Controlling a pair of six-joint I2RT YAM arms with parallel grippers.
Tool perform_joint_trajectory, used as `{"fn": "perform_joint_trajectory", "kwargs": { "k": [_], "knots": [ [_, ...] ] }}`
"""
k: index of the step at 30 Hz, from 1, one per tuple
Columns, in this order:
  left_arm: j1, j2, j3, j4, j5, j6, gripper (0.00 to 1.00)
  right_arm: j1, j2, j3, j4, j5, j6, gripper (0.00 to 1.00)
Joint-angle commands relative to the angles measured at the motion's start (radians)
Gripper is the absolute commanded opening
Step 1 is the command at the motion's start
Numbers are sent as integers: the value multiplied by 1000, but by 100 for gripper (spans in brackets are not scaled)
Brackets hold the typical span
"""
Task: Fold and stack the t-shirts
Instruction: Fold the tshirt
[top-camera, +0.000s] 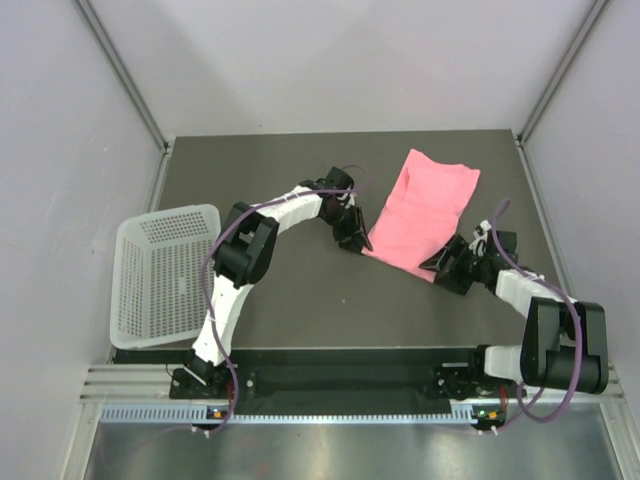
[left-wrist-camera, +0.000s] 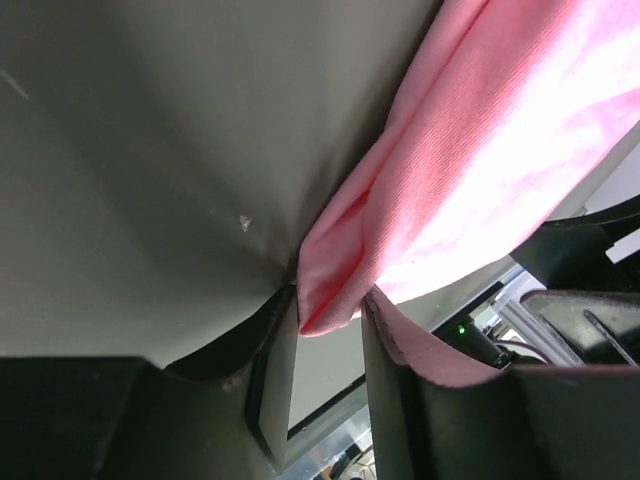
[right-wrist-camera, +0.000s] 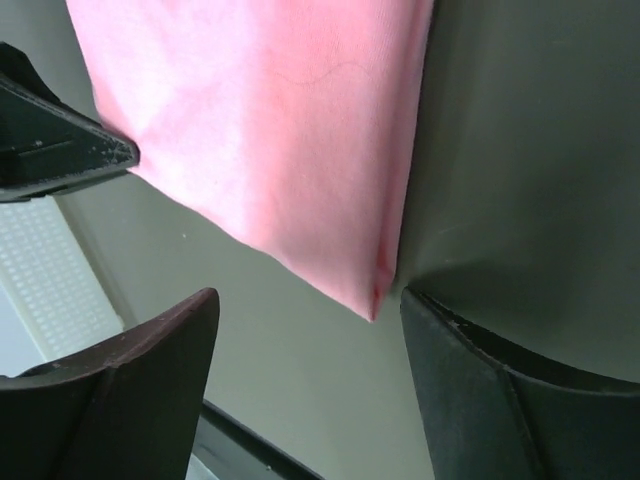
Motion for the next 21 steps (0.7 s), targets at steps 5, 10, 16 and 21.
{"fn": "perform_joint_trajectory", "kwargs": {
  "k": [5,10,16,21],
  "knots": [
    [-6,24,13,-32,-40,33,35,-11,69,-62,108,65,47,66],
    [-6,21,10,-38,-60,55,24,-12,106,-68,121,84,30,45],
    [-6,-3,-13,-67,-127,114,0,-11,95,-44,60,73,-22,7],
    [-9,-95,-111,-66,-181,162,0,14,17,-61,-38,47,-32,0]
  ]
}}
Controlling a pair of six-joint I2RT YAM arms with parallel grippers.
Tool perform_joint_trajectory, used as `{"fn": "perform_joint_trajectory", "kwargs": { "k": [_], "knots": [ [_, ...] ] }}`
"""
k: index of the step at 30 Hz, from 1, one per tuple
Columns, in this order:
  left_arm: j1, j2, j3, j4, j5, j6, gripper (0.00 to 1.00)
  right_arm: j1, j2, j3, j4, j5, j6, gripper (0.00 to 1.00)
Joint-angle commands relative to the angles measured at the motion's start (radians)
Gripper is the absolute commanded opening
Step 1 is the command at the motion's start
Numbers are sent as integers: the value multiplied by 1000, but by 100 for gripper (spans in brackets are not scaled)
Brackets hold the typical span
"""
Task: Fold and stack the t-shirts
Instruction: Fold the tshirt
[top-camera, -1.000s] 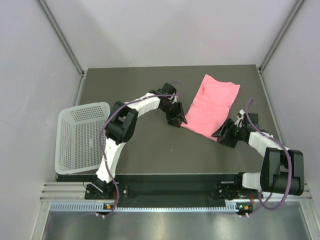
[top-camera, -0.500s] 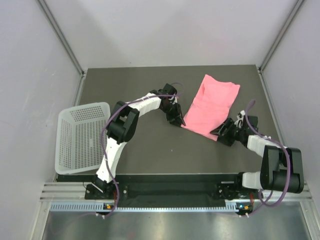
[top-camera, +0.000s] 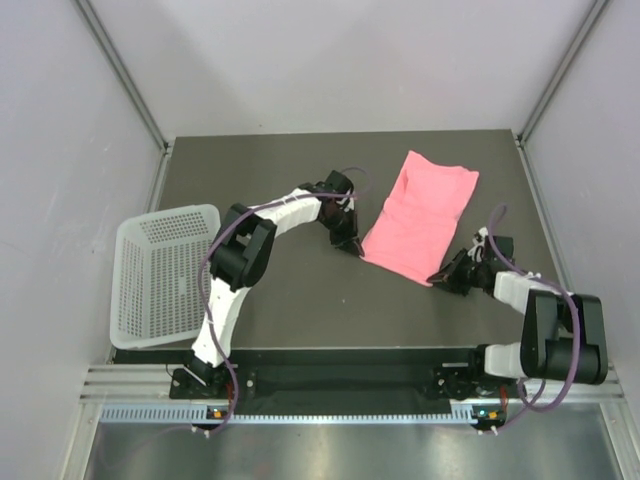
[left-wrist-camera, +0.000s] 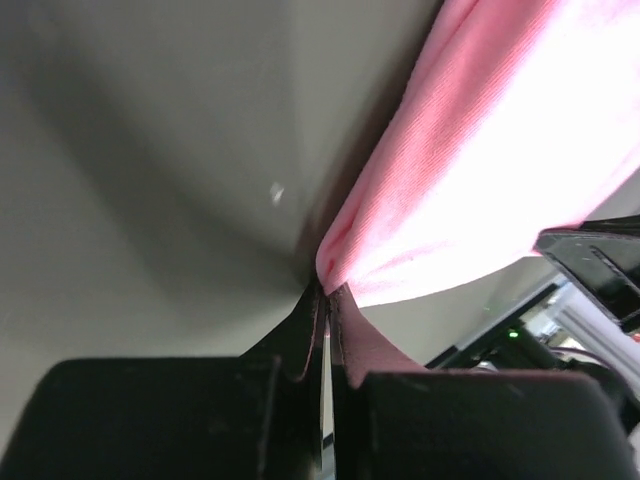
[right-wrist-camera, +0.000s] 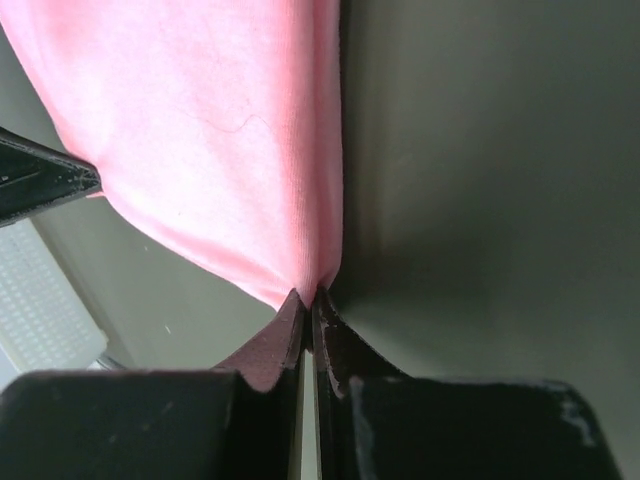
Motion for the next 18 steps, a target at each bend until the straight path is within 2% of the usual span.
{"fn": "perform_joint_trajectory", "kwargs": {
  "k": [1,6,12,15,18],
  "knots": [
    [-5,-80,-85,-62,-126,77,0,38,-84,-36,-122,24,-46,0],
    [-22,-223,-244,-33,-159,83,0,122,-256,-115,-183,54,41,0],
    [-67,-445,-444,-25,-197,72,0,202,-575,-175,-398,65,118,0],
    [-103,-528,-479,-53,-215,63,0,205,-652,-127,-525,42,90,0],
    [-122,-553,-426,-97,-228,62,0,204,-671,-18,-631,73,38,0]
  ]
}}
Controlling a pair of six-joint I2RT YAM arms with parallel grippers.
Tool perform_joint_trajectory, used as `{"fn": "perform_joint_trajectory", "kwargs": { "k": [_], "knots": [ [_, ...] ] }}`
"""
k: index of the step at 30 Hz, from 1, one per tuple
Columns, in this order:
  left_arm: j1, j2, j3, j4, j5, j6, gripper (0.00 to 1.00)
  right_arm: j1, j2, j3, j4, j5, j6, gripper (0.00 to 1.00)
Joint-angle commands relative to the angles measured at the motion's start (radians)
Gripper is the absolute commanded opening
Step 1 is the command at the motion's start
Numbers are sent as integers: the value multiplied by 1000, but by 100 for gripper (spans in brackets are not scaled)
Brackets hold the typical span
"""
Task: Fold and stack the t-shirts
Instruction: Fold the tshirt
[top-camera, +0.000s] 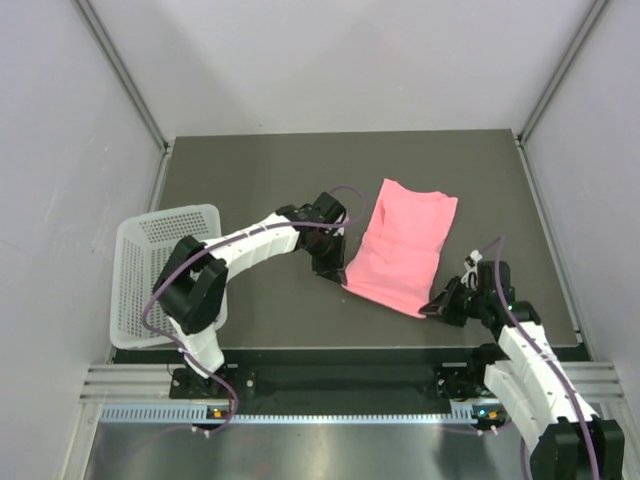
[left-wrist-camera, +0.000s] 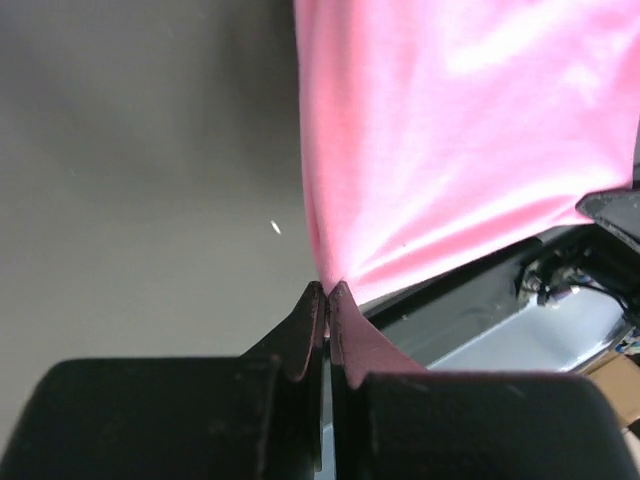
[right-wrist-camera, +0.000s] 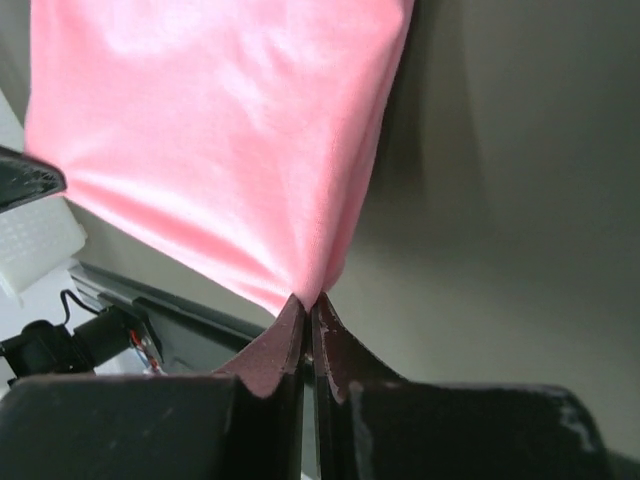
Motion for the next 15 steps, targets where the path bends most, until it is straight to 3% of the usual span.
{"fn": "perform_joint_trajectory", "kwargs": {
  "k": [1,6,11,15],
  "knots": [
    [-6,-60,93,-65,-64,18,0,6,-3,155,-172,54,-49,0],
    [-6,34,355,-156,-122,68,0,-17,90,377,-201,94,-88,0],
    [6,208,690,-219,-161,98,0,-60,285,523,-161,72,-149,0],
    [20,333,866,-187,-164,96,0,-178,443,643,-149,40,-209,0]
  ]
}}
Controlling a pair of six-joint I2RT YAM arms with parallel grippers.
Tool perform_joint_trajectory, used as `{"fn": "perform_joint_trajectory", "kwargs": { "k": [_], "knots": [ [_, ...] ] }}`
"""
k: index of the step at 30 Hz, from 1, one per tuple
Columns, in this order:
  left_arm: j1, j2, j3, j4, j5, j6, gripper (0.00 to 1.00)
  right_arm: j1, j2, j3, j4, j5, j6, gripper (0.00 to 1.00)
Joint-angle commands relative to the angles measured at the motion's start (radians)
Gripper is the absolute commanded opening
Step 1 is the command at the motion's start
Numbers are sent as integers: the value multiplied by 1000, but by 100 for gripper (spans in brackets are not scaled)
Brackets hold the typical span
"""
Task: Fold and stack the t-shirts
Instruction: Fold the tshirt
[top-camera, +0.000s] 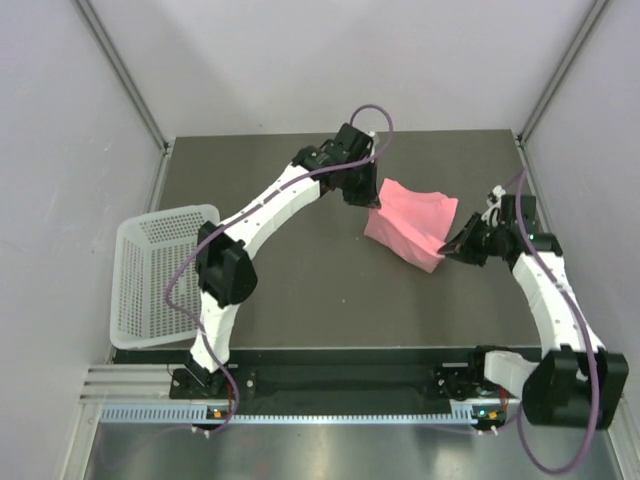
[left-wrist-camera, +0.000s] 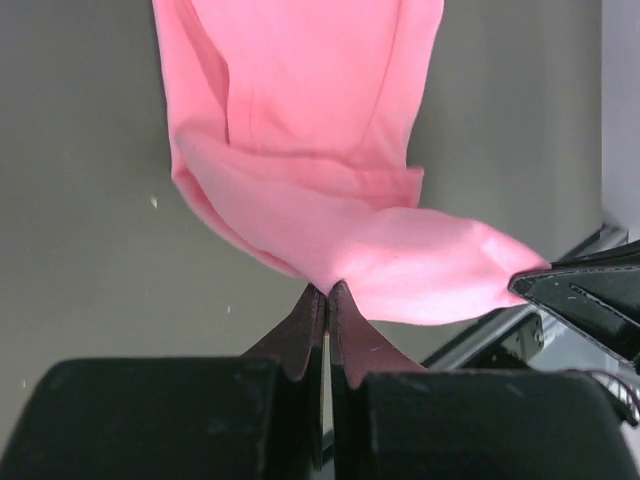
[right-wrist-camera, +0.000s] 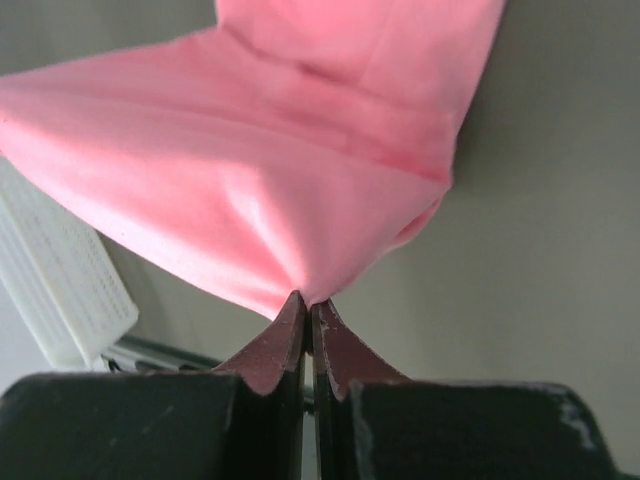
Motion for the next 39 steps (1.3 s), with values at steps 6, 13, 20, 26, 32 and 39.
{"fn": "perform_joint_trajectory", "kwargs": {
  "k": [6,13,20,26,32,39],
  "knots": [
    [42,205,165,116,27,-27,0,-141,260,190,59,-75,-136,0],
    [74,300,205,243,52,-88,0,-186,441,255,141,-165,-173,0],
    [105,308,213,355,-8,-134,0,-192,581,358,177,-207,-172,0],
    [112,365,250,452,21,-196,0,-194,665,419,191,-210,-158,0],
    [114,431,296,505,70,-231,0,-197,710,442,219,-216,-140,0],
    [126,483,320,554,85,-263,4,-214,764,467,251,-231,-124,1]
  ]
}}
